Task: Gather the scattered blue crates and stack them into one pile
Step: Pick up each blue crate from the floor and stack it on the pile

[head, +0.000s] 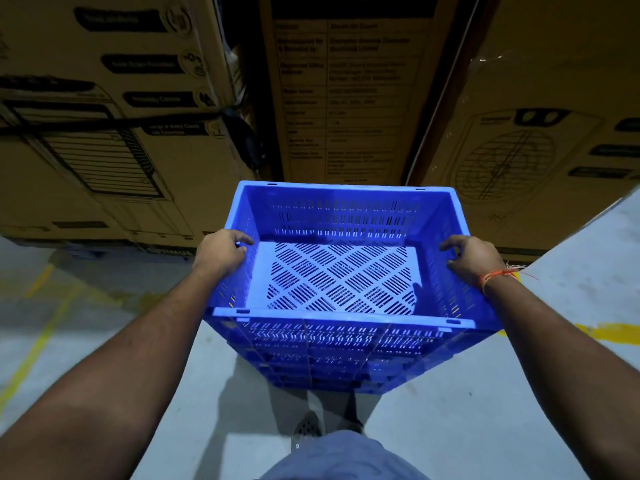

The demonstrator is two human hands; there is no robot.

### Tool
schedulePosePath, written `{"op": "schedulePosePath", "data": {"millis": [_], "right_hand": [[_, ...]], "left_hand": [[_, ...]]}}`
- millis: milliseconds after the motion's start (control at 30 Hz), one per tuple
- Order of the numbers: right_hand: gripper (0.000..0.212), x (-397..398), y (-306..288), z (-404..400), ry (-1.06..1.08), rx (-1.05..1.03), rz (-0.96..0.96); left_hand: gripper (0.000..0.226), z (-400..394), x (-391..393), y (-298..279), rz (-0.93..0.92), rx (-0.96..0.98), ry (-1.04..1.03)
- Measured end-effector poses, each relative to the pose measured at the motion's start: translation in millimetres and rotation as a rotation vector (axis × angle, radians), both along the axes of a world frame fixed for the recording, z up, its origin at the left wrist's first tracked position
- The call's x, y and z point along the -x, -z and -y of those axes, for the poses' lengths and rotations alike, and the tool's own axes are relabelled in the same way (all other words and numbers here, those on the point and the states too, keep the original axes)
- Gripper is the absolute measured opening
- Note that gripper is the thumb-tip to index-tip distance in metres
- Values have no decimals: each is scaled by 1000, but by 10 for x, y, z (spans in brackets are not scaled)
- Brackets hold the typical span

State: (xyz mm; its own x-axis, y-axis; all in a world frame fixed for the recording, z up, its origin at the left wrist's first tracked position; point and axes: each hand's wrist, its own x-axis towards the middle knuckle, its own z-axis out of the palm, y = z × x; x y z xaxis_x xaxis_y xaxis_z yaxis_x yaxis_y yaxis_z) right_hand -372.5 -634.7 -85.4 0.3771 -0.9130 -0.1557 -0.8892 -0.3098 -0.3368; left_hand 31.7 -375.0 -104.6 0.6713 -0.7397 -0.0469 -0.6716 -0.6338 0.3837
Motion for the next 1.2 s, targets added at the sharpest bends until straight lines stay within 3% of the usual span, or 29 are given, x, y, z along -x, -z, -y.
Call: {"op": "schedulePosePath", "data": {"millis": [500,867,1067,1200], "right_hand": [[40,84,38,-95,32,-30,55],[37,58,39,-112,50,6,-23],[54,94,-9,-99,-20,-54,-102],[55,156,-96,-352,-4,137,-34]], "left_hand": [[37,-74,-43,104,36,-68,51],[38,-43,-33,61,28,-91,49],[53,-145,30,-44,-23,-224,26],[43,-295,401,-147,87,-91,-66]]}}
